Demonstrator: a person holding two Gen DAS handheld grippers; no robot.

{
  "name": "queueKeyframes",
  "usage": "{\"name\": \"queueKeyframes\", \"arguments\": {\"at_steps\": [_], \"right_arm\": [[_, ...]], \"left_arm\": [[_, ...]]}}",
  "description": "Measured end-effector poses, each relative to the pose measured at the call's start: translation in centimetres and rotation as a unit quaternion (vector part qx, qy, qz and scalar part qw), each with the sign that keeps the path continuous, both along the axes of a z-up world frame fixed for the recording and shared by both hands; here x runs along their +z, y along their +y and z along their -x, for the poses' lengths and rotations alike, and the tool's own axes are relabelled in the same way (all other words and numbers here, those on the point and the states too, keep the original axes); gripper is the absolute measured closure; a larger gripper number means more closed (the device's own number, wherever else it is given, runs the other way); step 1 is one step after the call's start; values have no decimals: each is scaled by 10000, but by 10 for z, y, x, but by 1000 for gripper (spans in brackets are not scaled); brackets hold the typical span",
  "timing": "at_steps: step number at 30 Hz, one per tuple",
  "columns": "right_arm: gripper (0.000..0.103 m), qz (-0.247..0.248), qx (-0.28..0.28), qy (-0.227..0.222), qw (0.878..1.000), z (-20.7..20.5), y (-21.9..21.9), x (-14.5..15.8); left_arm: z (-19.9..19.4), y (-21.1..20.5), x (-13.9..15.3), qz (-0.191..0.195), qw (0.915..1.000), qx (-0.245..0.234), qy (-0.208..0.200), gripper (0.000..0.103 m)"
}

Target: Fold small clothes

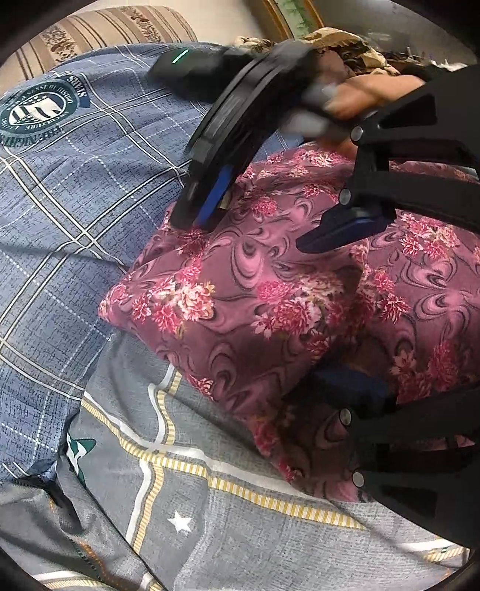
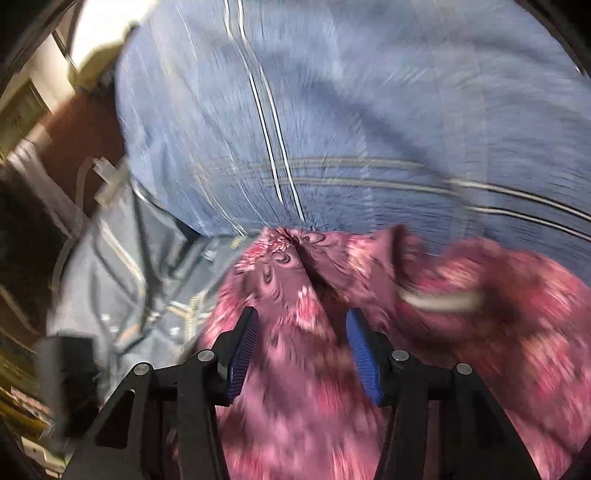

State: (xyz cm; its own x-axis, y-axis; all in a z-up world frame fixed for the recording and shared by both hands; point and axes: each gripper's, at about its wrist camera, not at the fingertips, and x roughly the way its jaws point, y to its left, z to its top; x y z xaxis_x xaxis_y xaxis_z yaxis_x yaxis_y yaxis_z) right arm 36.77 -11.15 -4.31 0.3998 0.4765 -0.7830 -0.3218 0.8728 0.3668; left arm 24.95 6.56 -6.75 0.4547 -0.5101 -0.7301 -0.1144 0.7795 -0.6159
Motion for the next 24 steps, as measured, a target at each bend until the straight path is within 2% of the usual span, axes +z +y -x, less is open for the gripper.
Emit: {"name": "queueKeyframes", "arguments": {"at_steps": [2, 3, 4, 5, 6, 8, 10, 12, 14, 16, 17, 19, 20, 22, 23, 24], "right_arm": [[51, 123, 124, 306, 9994, -17, 13, -17], [54, 154, 204, 368, 9990, -20, 18, -22], [65, 200, 425, 368, 9982, -21, 26, -24], [100, 488, 673, 151, 9964, -18, 37, -19], [101, 714, 791, -142, 9942, -15, 45, -13], [101, 777, 907, -779, 9898, -14, 59, 14], [101, 787, 887, -1055, 9873, -22, 67, 30], [101, 1001, 854, -1120, 9849, -32, 79, 27], [99, 1247, 893, -923, 9838, -41, 92, 10], [93, 1663, 752, -911, 9790, -37, 98, -6], [94, 1620, 702, -919, 9800, -30, 92, -8], [92, 1311, 482, -964, 9855, -13, 72, -2], [87, 888, 255, -968, 9910, 4, 47, 7], [72, 409, -147, -961, 9944, 33, 0, 17], [64, 337, -346, -985, 9940, 46, -23, 21], [61, 334, -635, -1020, 9922, 64, -56, 24]], "left_arm": [[-1, 0, 0, 21, 10000, -3, -4, 44], [-2, -1, -1, 32, 10000, 8, 8, 44], [-3, 1, -1, 82, 10000, 28, 28, 44], [-3, 3, -1, 136, 9999, 58, 31, 44], [-3, 5, 0, 165, 9998, 93, 20, 44], [-4, 8, 1, 132, 9998, 174, -17, 44], [-5, 11, 0, 45, 9997, 235, -22, 44], [-7, 13, -3, 74, 9996, 254, 18, 44], [-8, 12, -5, 62, 9996, 254, 42, 44], [-9, 10, -4, -11, 9997, 246, 11, 44], [-9, 8, -4, -43, 9997, 231, 6, 44], [-8, 7, -4, -69, 9997, 227, 0, 44], [-8, 6, -4, -77, 9997, 223, 3, 44], [-5, 6, -3, -76, 9997, 220, -1, 44], [-7, 3, -2, -76, 9997, 232, 0, 44], [-6, 3, -2, -79, 9997, 239, 7, 44]]}}
